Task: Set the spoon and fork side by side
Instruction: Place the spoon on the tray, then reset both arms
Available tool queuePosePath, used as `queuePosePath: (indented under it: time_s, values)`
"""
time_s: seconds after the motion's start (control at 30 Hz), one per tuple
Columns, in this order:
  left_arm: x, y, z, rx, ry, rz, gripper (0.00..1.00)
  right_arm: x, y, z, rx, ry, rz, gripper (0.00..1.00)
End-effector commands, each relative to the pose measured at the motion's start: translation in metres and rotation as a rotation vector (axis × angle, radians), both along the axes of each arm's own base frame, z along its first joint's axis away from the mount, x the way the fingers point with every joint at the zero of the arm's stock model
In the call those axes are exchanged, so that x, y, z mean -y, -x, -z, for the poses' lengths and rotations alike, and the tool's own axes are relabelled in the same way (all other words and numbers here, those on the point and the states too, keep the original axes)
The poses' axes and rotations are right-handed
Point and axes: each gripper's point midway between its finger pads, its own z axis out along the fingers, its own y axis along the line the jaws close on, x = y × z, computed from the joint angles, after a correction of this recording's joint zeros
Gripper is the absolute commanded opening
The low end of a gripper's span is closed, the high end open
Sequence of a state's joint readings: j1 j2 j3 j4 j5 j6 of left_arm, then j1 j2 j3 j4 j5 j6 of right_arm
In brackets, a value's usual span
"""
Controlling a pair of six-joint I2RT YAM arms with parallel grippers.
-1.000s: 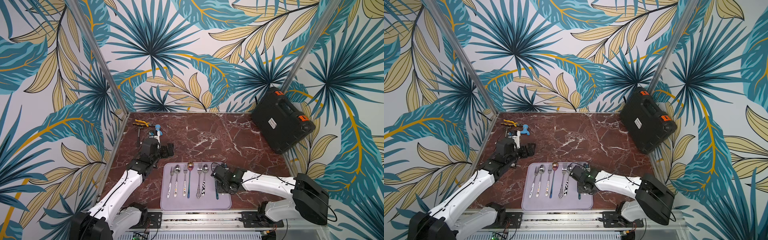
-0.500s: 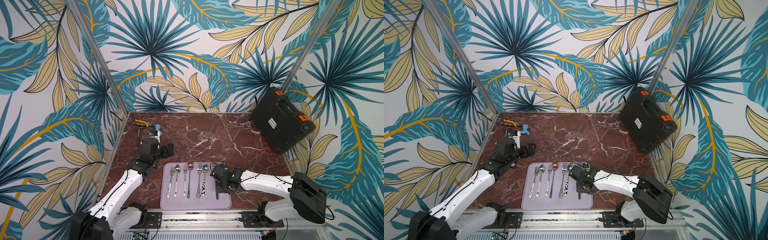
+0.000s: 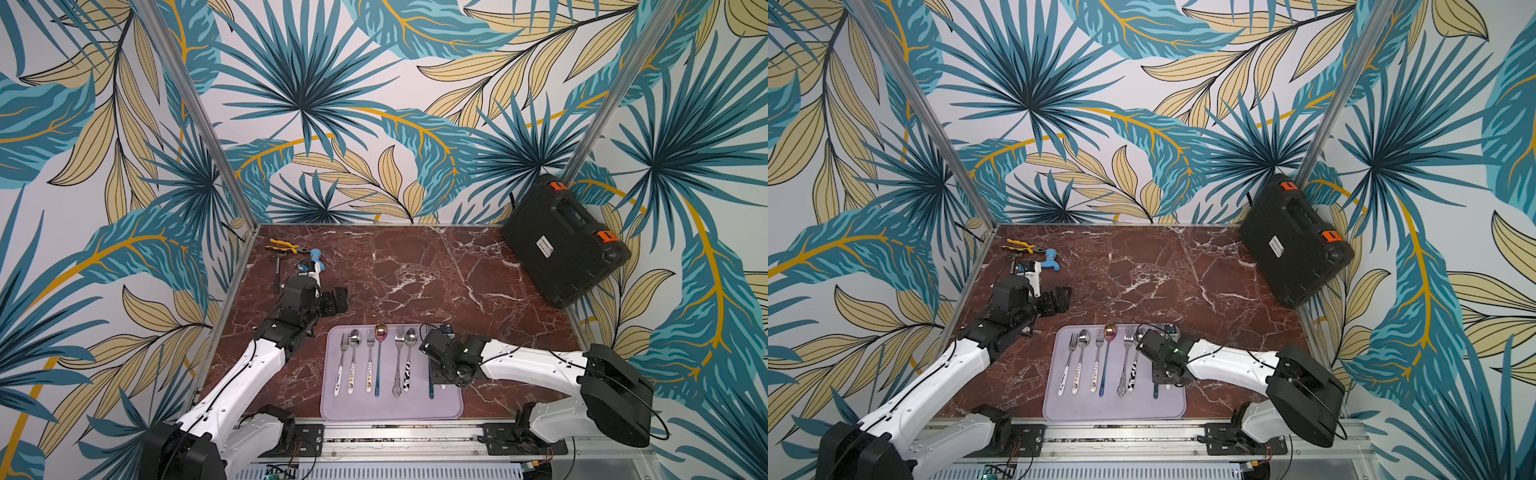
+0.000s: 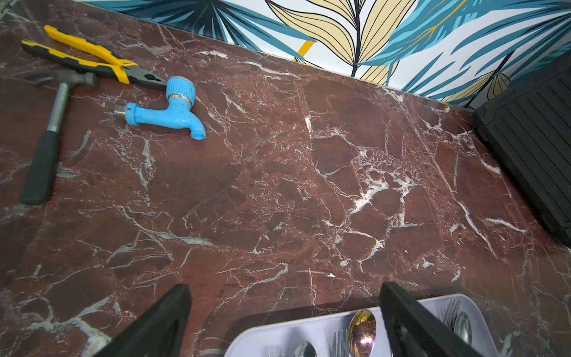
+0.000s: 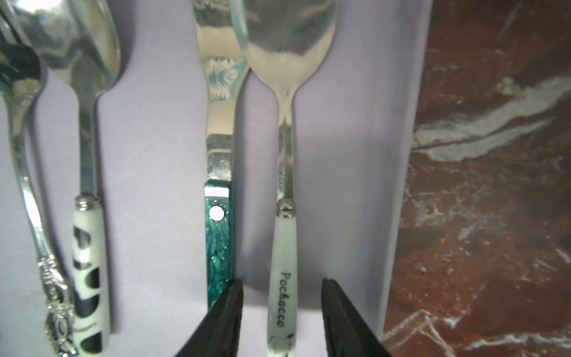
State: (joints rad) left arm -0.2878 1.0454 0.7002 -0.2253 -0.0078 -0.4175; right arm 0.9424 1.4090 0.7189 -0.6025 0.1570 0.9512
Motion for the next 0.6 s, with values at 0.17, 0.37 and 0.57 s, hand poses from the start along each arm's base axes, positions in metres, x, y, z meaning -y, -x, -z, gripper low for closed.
queuePosePath:
  time_s: [0.17,0.37,0.57]
  values:
    - [-0.009,0.003,-0.002,0.017,-0.021,-0.026,1.0,0.011,-0.01,-0.036,0.108,0.019,-0.02,0.69]
    - [-0.009,0.003,-0.014,0.039,-0.019,-0.03,1.0,0.025,-0.026,-0.074,0.231,0.077,-0.061,0.87]
    - [-0.021,0.007,-0.034,0.092,-0.043,-0.074,1.0,0.051,-0.061,-0.118,0.45,0.199,-0.055,1.0]
